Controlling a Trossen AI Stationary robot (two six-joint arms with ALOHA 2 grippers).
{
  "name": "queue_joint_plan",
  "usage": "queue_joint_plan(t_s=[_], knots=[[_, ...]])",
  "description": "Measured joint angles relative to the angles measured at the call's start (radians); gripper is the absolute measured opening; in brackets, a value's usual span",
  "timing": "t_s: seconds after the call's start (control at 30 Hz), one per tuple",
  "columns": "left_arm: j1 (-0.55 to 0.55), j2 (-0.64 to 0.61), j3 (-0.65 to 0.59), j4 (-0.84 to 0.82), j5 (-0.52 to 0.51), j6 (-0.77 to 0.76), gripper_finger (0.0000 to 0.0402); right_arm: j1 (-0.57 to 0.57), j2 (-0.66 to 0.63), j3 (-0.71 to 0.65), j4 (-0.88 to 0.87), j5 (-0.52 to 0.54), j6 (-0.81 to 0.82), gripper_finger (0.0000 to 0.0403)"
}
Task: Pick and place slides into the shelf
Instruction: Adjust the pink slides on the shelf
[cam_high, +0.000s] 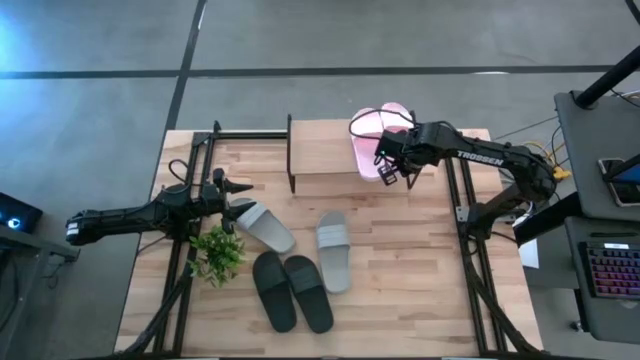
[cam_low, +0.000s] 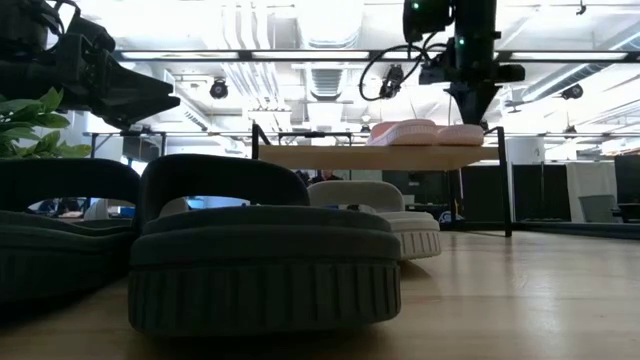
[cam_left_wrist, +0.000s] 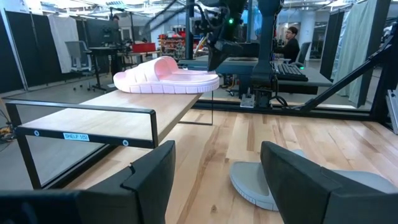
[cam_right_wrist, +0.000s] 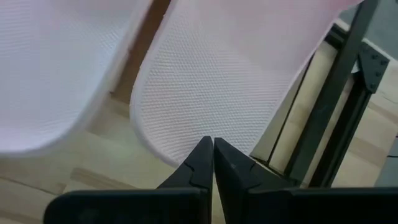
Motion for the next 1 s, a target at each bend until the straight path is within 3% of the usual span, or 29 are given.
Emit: queue_joint_plan(t_s=[1.0], knots=[[0.000,0.000,0.000,0.000,0.000,0.000,0.0223,0.084,-0.037,-0.006,-0.031,-0.040,0.083,0.0008]])
